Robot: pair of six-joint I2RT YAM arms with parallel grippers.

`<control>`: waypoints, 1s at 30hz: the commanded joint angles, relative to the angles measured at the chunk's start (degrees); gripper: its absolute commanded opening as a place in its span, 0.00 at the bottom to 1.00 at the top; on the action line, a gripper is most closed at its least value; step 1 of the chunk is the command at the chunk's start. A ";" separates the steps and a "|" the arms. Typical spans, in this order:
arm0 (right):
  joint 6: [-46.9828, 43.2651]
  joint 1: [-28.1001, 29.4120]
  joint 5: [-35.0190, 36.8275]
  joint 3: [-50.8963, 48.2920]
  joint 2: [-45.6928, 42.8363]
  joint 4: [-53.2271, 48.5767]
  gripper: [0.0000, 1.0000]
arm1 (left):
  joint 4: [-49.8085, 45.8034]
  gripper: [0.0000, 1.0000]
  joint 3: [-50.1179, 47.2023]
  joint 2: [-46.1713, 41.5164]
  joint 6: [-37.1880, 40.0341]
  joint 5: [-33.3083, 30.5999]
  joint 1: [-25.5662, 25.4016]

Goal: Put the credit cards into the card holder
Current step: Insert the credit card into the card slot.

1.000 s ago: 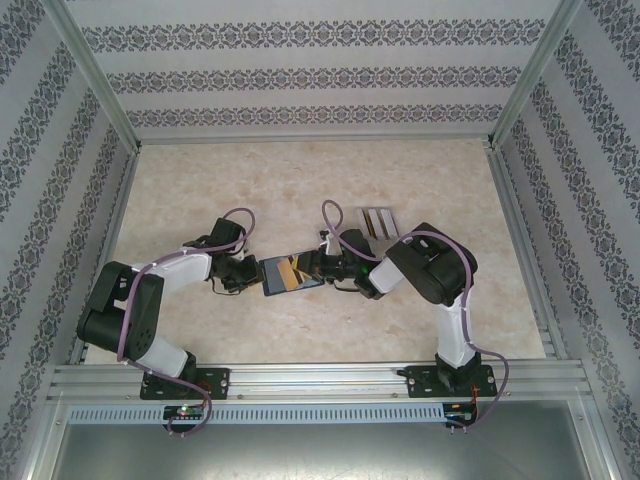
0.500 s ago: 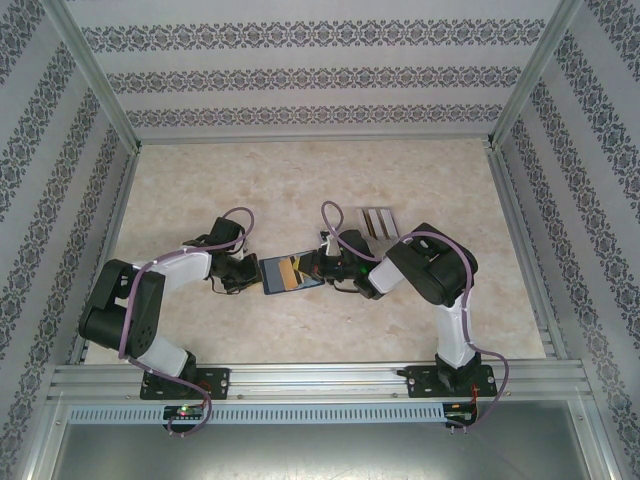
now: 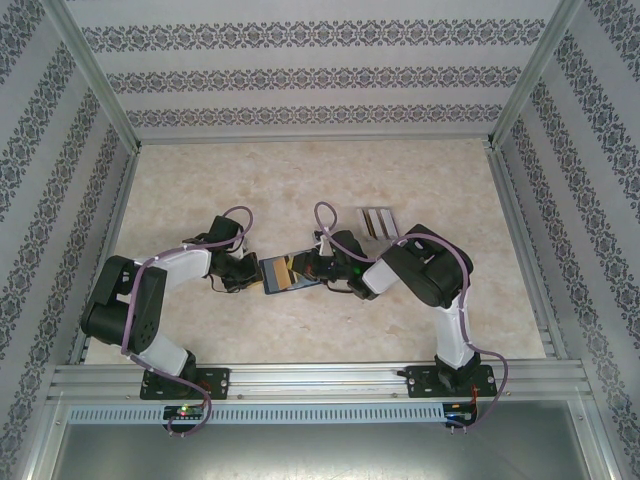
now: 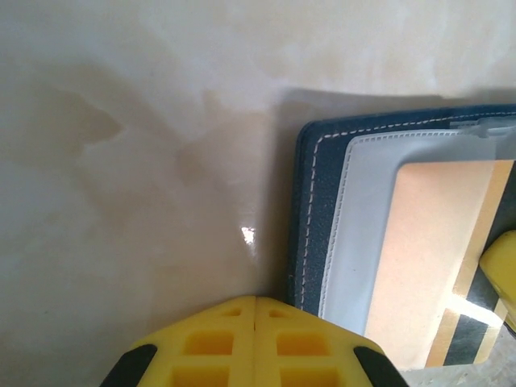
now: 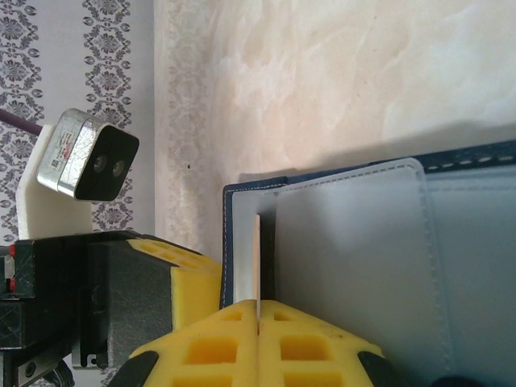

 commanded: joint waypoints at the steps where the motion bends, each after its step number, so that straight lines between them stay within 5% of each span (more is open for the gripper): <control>1: -0.64 1.06 2.01 0.46 0.83 -1.42 0.02 | 1.53 0.00 -0.58 3.81 1.21 0.76 -1.01; 17: 2.25 3.72 4.36 2.78 4.04 0.62 0.00 | 3.21 0.00 -1.16 5.12 0.47 1.20 -1.02; 30: -8.41 0.85 4.86 1.03 -5.11 -16.62 0.19 | 2.39 0.00 -0.38 6.22 1.87 0.58 -1.01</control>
